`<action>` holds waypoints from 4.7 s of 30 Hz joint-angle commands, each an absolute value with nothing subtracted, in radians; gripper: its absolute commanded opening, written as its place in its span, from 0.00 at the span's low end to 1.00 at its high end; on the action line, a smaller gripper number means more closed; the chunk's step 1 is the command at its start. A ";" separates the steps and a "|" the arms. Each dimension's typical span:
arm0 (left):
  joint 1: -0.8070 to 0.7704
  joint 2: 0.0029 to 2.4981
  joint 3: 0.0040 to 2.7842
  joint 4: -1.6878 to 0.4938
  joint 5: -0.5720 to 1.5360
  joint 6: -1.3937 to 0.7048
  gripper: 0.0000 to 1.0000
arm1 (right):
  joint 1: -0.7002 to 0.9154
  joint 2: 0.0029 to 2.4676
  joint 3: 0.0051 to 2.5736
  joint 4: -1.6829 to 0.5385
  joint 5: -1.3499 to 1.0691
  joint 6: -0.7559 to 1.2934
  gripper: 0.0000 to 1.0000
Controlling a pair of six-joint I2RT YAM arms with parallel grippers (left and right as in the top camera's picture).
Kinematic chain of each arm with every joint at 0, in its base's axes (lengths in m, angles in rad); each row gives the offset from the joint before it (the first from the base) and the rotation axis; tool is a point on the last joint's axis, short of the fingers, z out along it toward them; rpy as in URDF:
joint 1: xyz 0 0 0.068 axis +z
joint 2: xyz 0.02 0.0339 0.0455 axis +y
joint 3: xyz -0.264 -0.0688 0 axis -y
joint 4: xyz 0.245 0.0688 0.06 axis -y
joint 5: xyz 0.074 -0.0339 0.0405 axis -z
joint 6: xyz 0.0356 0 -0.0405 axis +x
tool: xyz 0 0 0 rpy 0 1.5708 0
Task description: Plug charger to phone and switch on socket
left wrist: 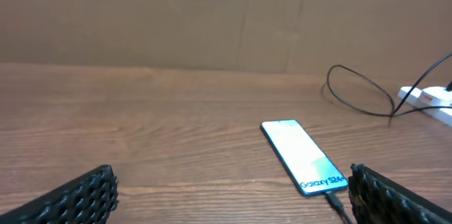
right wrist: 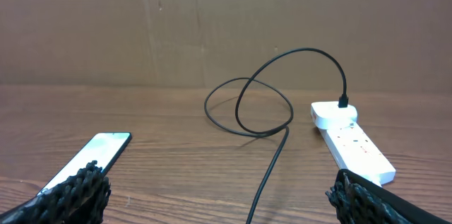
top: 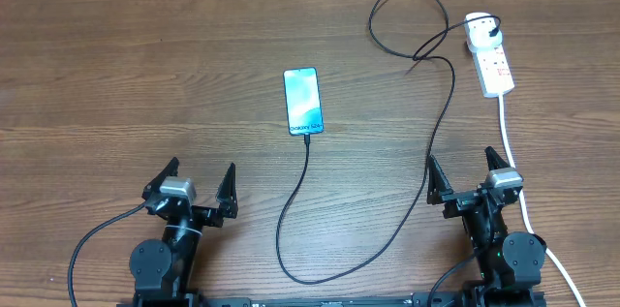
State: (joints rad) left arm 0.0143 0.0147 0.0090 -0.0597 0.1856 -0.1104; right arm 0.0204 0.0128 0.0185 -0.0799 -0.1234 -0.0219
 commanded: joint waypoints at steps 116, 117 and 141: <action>0.012 0.004 0.005 -0.075 -0.033 -0.044 1.00 | 0.020 0.003 0.009 -0.076 -0.120 -0.015 1.00; 0.012 0.004 0.004 -0.075 -0.033 -0.044 1.00 | 0.020 0.003 0.009 -0.076 -0.120 -0.015 1.00; 0.012 0.004 0.004 -0.075 -0.033 -0.044 0.99 | 0.020 0.003 0.009 -0.076 -0.120 -0.015 1.00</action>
State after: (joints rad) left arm 0.0143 0.0147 0.0090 -0.0761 -0.0414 -0.0669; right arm 0.0204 0.0128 0.0185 -0.0799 -0.1234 -0.0223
